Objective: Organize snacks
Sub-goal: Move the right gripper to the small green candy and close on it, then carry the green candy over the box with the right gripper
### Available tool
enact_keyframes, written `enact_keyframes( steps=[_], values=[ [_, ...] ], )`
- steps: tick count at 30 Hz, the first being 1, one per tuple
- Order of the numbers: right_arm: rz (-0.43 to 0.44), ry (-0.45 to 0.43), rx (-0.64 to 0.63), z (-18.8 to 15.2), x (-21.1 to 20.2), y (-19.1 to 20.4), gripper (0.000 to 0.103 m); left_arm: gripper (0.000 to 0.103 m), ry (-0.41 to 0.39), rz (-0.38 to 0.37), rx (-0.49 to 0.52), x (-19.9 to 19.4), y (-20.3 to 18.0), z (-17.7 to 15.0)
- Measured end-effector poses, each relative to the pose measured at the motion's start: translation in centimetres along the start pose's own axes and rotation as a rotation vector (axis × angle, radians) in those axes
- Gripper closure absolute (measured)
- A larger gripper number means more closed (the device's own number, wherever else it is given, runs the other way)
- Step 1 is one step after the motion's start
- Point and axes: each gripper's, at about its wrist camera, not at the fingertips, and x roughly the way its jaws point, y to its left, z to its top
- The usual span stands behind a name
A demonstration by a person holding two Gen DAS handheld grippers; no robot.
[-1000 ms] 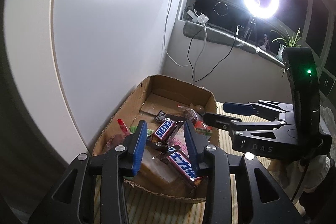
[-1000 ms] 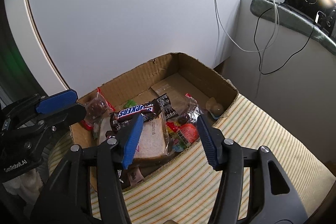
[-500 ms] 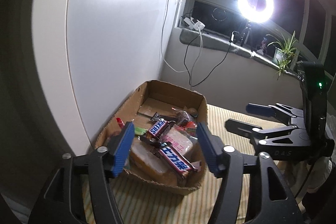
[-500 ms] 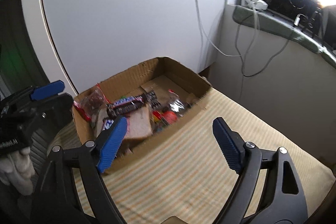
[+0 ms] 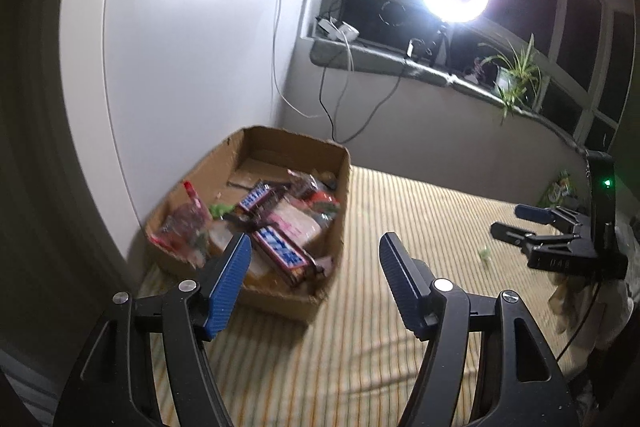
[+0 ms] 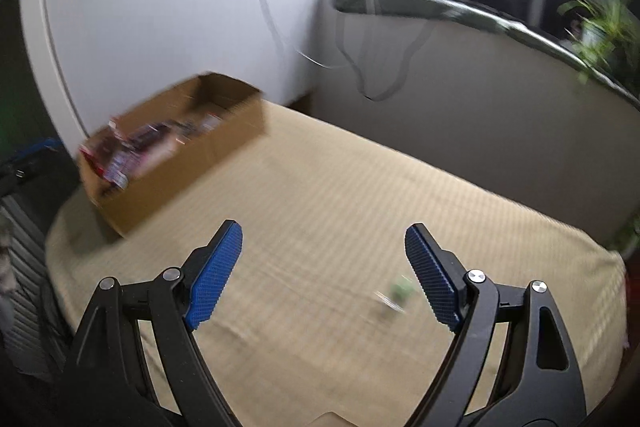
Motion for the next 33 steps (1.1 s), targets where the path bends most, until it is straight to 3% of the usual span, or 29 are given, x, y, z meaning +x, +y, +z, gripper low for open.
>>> enact_keyframes(
  steps=[7, 15, 20, 27, 33],
  values=[
    [-0.038, 0.085, 0.018, -3.8, 0.9, -4.3, 0.019, 0.036, 0.028, -0.005, -0.01, -0.6, -0.8, -1.7],
    [-0.022, 0.155, 0.067, -4.0, 4.3, -6.2, 0.055, 0.036, 0.089, -0.007, -0.035, -0.5, -0.8, -3.7],
    [-0.032, 0.188, 0.072, -3.7, 6.2, -6.5, 0.057, 0.036, 0.107, 0.001, -0.048, -0.3, -0.5, -4.3],
    [-0.01, 0.213, 0.073, -4.0, 7.0, -6.6, 0.076, 0.036, 0.115, -0.006, -0.046, 0.0, -0.7, -4.5],
    [-0.006, 0.213, 0.069, -3.9, 7.3, -6.4, 0.082, 0.036, 0.124, -0.014, -0.041, 0.3, -1.0, -4.6]
  ],
)
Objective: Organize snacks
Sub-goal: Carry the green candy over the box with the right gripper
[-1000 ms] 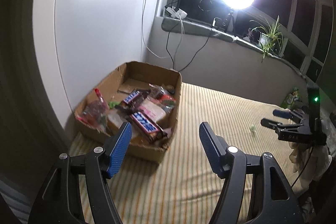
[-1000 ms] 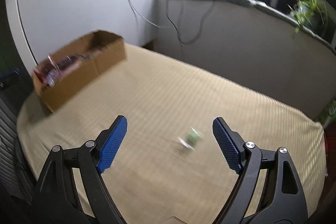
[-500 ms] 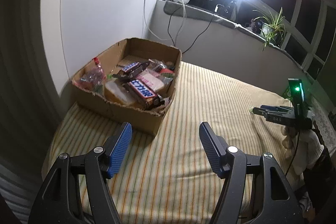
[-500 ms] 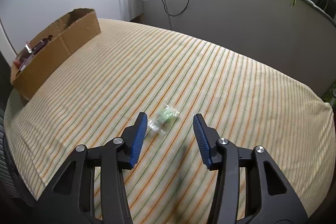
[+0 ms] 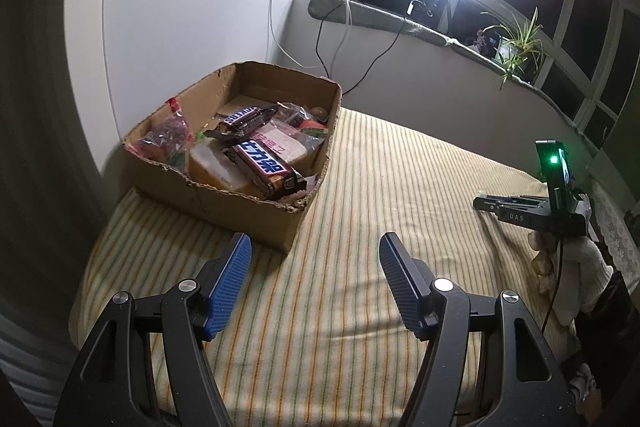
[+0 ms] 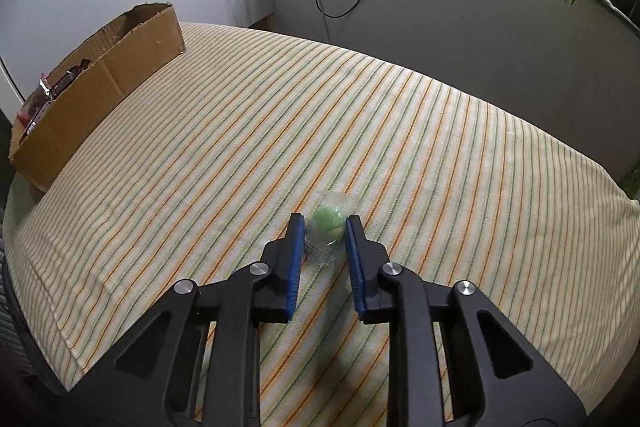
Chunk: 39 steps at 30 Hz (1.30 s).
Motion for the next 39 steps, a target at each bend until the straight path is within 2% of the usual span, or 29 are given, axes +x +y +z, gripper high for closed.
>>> enact_keyframes(
  steps=[7, 14, 29, 39],
  values=[
    [0.013, -0.022, 0.005, 0.3, -1.0, 0.4, 0.083, 0.036, 0.002, 0.001, -0.005, 0.2, 0.1, 0.0],
    [0.049, -0.066, -0.034, 2.1, -2.6, 3.0, 0.083, 0.036, 0.004, 0.013, 0.0, 0.4, 0.4, 0.1],
    [0.168, -0.165, -0.192, 10.6, -3.5, 14.5, 0.083, 0.036, -0.009, 0.068, -0.008, 0.6, 2.3, 0.3],
    [0.232, -0.164, -0.239, 13.9, -1.3, 20.5, 0.083, 0.036, -0.021, 0.103, -0.011, 0.7, 3.7, 0.6]
  ],
)
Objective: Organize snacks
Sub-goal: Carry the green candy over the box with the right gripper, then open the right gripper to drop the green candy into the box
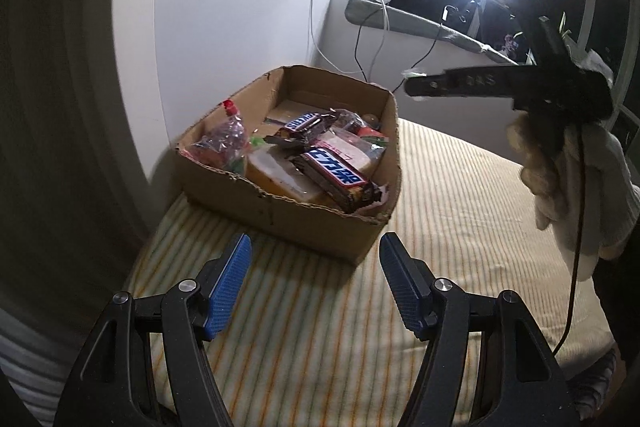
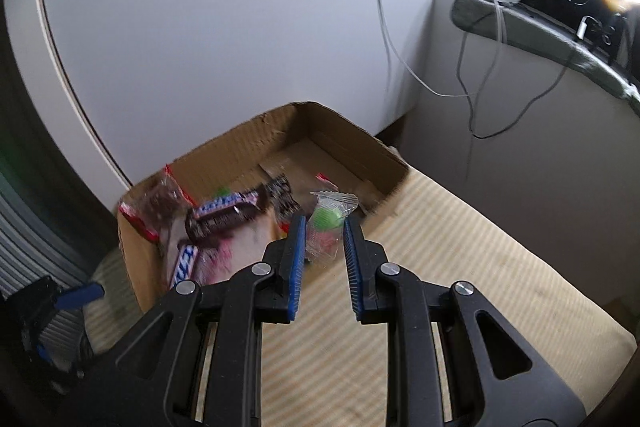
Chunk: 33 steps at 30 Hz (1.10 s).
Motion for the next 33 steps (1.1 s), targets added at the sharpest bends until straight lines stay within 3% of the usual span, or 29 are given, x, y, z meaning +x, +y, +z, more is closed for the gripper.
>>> enact_keyframes(
  steps=[15, 27, 28, 30, 32, 33],
  values=[
    [0.062, 0.048, 0.013, 2.8, 6.0, 1.7, 0.083, 0.036, -0.009, 0.014, 0.003, 1.1, 0.9, 0.9],
    [0.06, 0.045, 0.001, 2.9, 6.1, 2.3, 0.082, 0.036, -0.012, 0.015, 0.0, 0.8, 0.9, 0.8],
    [0.059, 0.045, 0.001, 2.9, 6.0, 2.3, 0.08, 0.036, -0.014, 0.015, 0.001, 0.7, 0.8, 0.8],
    [0.058, 0.042, -0.001, 2.9, 5.8, 2.3, 0.062, 0.036, -0.015, 0.014, 0.004, 0.6, 0.6, 0.7],
    [0.051, 0.032, -0.006, 2.9, 5.4, 2.4, 0.052, 0.036, -0.018, 0.015, 0.005, 0.4, 0.5, 0.7],
    [0.046, 0.026, -0.012, 2.9, 5.1, 2.4, 0.051, 0.036, -0.019, 0.016, 0.005, 0.3, 0.4, 0.7]
  ],
)
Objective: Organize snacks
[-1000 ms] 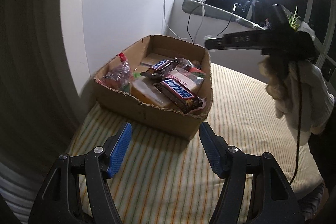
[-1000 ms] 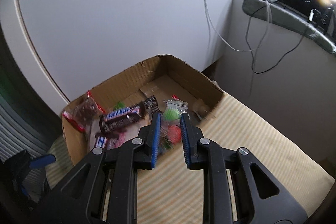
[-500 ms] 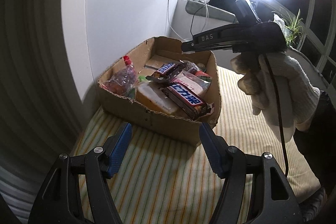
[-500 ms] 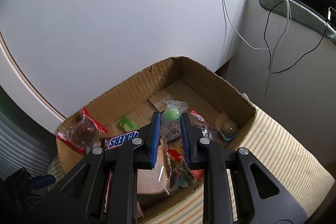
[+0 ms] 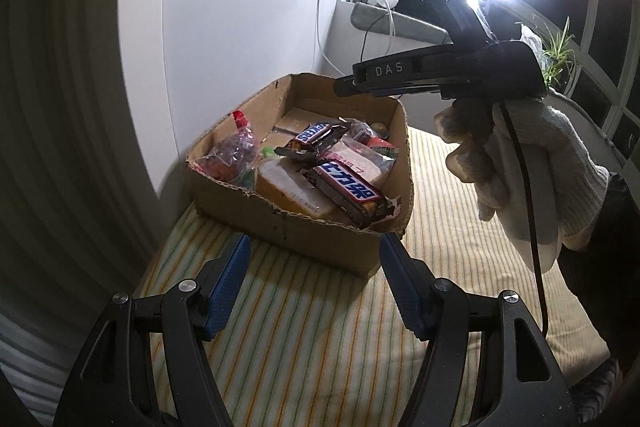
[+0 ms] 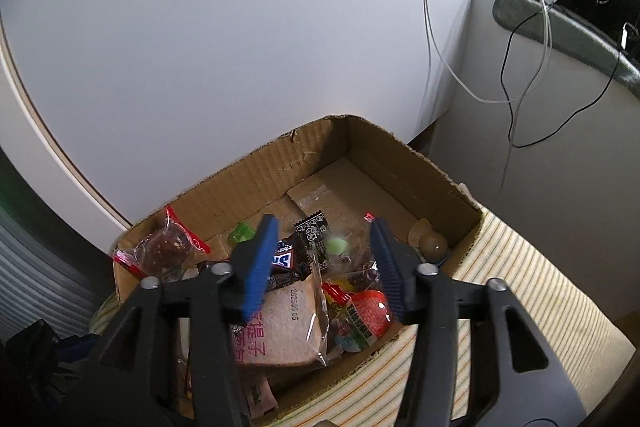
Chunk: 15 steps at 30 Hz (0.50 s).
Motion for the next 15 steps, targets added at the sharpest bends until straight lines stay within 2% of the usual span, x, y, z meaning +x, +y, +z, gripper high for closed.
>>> enact_keyframes(
  steps=[4, 8, 15],
  values=[
    [0.005, -0.009, -0.006, -0.4, -1.1, 0.2, 0.05, 0.036, -0.011, 0.005, 0.001, -0.5, -0.2, 0.1],
    [0.004, -0.027, -0.01, -1.2, -2.6, 0.4, 0.043, 0.036, -0.019, 0.011, 0.003, -1.0, -0.4, 0.2],
    [0.0, -0.065, -0.011, -2.7, -5.8, 0.6, 0.04, 0.036, -0.045, 0.021, 0.009, -2.2, -1.0, 0.6]
  ],
)
